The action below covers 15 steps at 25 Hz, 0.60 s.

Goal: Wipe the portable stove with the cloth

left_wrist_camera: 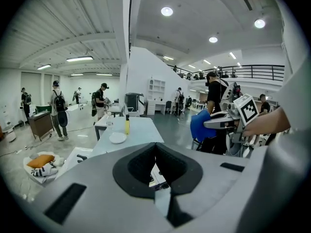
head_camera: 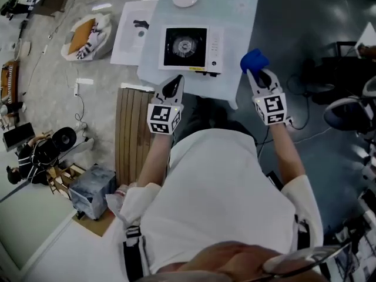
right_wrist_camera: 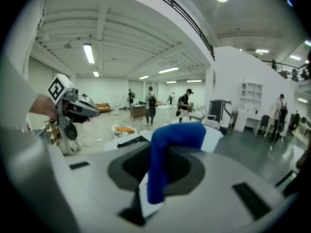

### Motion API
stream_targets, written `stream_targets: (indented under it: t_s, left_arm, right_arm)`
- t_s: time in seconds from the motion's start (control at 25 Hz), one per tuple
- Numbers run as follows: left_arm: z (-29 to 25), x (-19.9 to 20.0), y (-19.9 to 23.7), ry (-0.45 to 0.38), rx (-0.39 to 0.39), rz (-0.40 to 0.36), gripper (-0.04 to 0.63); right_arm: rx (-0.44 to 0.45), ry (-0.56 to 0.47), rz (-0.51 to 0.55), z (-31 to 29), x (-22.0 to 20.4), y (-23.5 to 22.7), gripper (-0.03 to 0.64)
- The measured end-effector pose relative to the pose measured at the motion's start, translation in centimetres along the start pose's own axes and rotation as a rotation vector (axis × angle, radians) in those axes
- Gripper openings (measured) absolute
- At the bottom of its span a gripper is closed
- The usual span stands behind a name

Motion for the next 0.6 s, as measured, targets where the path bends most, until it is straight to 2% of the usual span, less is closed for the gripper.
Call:
stream_targets:
  t_s: [0.36, 0.6]
  left_arm:
    - [-5.5, 0.3, 3.6, 0.054, -0.117, -0.044, 0.032]
    - [-8.2, -1.2, 3.9, 0.101, -0.193, -0.066, 0.032]
  right_arm:
    - [-0.053, 0.053, -0.049, -4.7, -1.6, -0.2, 0.081]
    - [-0.076, 0.071, -0.089, -7.0, -3.8, -0.4, 0.081]
Point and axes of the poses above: the fingertips, and each gripper's own axes: z backward along the fingers, y to its left, x out of its top, the point moved 7 cm from there along z, backward along the fingers, and after that the axes turned 2 degrees about z, right-handed, at the moved point
